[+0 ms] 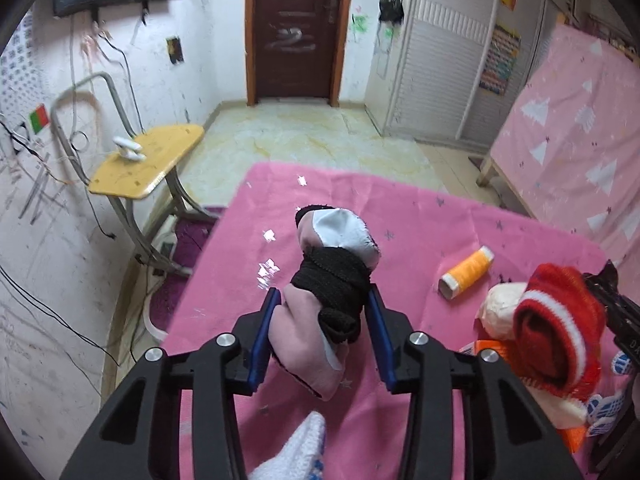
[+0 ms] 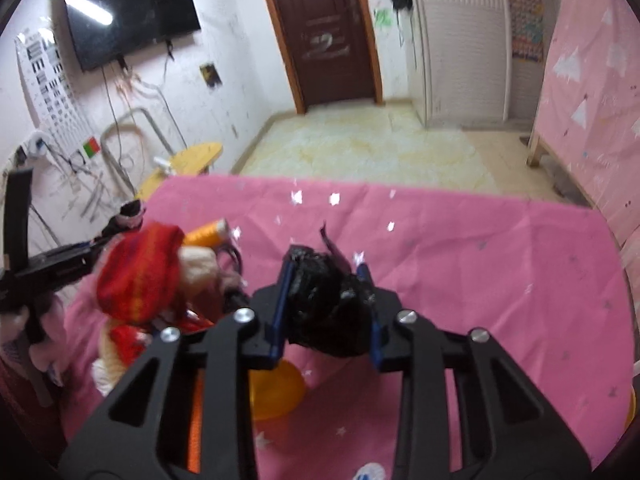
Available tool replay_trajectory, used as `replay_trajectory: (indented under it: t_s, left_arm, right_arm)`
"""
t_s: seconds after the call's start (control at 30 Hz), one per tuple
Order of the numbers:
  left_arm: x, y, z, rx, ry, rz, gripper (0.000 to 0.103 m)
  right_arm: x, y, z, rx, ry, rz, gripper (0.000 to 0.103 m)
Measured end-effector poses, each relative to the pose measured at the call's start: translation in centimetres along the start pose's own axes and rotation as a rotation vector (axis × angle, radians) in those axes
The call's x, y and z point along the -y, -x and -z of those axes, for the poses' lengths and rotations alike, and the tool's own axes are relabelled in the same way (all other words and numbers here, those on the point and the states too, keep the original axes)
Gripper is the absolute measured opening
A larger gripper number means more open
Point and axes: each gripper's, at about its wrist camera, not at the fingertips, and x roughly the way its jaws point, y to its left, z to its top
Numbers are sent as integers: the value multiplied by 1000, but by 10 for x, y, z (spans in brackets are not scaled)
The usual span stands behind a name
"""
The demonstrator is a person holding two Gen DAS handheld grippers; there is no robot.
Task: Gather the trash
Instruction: 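Grasp the pink-and-black sock with the left tool while the right grasps the black plastic bag, then carry both to the yellow bin and open the right tool to drop the black bag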
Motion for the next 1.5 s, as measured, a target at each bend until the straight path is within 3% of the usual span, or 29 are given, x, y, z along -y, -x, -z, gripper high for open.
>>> replay_trajectory:
  t_s: [0.27, 0.67, 0.93, 1.27, 1.43, 1.5]
  left_arm:
    - [16, 55, -4, 102, -21, 24, 35]
    - [94, 121, 5, 188, -147, 123, 35]
    - [163, 144, 19, 199, -257, 212, 35]
    - [262, 164, 41, 205, -410, 316, 35]
    - [299, 168, 50, 192, -462, 359, 35]
    - [313, 170, 53, 183, -480, 378, 35]
  right_arm:
    - [6, 39, -2, 89, -11, -18, 30]
    - [52, 95, 18, 192, -100, -2, 30]
    - [95, 154, 44, 291, -153, 108, 30]
    - [162, 210, 84, 349, -249, 247, 30]
    - [191, 215, 103, 321, -276, 332, 31]
    - [203, 211, 111, 286, -290, 352, 38]
